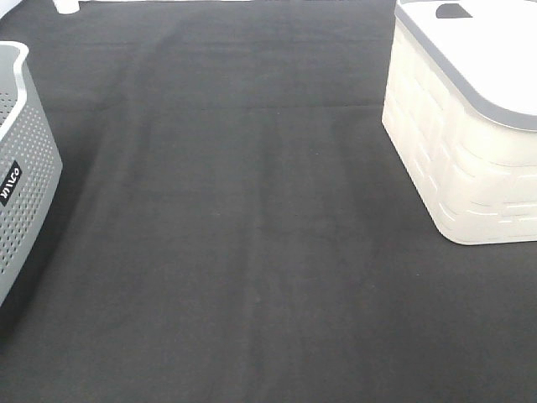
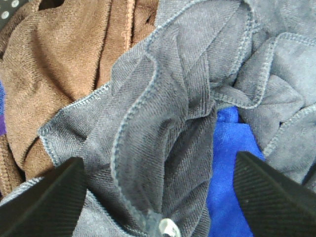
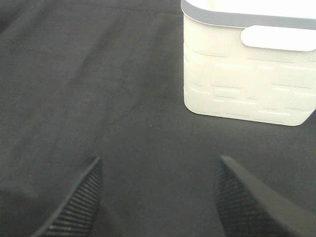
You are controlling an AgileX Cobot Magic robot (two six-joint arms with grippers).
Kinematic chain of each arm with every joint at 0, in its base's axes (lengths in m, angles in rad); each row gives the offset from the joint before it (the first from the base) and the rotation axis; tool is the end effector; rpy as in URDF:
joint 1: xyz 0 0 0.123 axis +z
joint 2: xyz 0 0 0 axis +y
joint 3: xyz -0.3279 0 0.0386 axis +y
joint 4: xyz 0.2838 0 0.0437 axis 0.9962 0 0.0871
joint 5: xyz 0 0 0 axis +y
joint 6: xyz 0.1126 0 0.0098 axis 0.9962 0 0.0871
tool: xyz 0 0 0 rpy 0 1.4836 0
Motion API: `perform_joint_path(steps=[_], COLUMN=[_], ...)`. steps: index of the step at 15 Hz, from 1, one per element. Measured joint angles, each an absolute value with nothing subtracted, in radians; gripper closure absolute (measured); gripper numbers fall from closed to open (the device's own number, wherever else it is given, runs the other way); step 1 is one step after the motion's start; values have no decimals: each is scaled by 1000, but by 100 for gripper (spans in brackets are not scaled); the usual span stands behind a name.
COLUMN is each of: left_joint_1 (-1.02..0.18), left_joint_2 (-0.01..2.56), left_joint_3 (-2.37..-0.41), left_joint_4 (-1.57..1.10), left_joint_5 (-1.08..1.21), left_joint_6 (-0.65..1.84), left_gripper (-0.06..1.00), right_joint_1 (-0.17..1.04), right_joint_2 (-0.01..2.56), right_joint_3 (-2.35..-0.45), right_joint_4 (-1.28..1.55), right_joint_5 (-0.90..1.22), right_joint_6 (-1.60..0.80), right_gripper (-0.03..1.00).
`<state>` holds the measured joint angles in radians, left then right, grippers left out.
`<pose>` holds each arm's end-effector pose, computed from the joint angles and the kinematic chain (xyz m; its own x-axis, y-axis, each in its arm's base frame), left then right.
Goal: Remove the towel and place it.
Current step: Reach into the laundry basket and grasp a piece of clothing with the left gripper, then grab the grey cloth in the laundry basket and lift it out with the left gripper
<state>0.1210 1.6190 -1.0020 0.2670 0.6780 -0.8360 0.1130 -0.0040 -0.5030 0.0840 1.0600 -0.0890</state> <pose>0.3476 0.0611 0.2166 -0.6413 -0.6602 -0.3910 -0.6860 0.7216 -0.0932 -0.0013 0.0082 0.2858 -0.4359 -0.0975 -0.8947 -0.1986 0.9800 -0.0100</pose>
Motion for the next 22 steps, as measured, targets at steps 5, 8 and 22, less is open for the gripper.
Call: perform_joint_path(steps=[5, 8, 22], left_joint_1=[121, 121, 121], left_joint_2=[1622, 1644, 1692], left_joint_3=[-1002, -1002, -1002], left_joint_4=[275, 287, 309], left_joint_5=[660, 657, 659], left_joint_6=[-871, -875, -876], left_gripper=[27, 27, 65], right_joint_1=[113, 113, 113], right_joint_2=[-4, -4, -4], right_joint_3=[-503, -503, -503], right_joint_4=[84, 84, 84], right_joint_5=[1060, 1060, 1060], right_joint_6=[-89, -89, -89], right_gripper=[32, 32, 32])
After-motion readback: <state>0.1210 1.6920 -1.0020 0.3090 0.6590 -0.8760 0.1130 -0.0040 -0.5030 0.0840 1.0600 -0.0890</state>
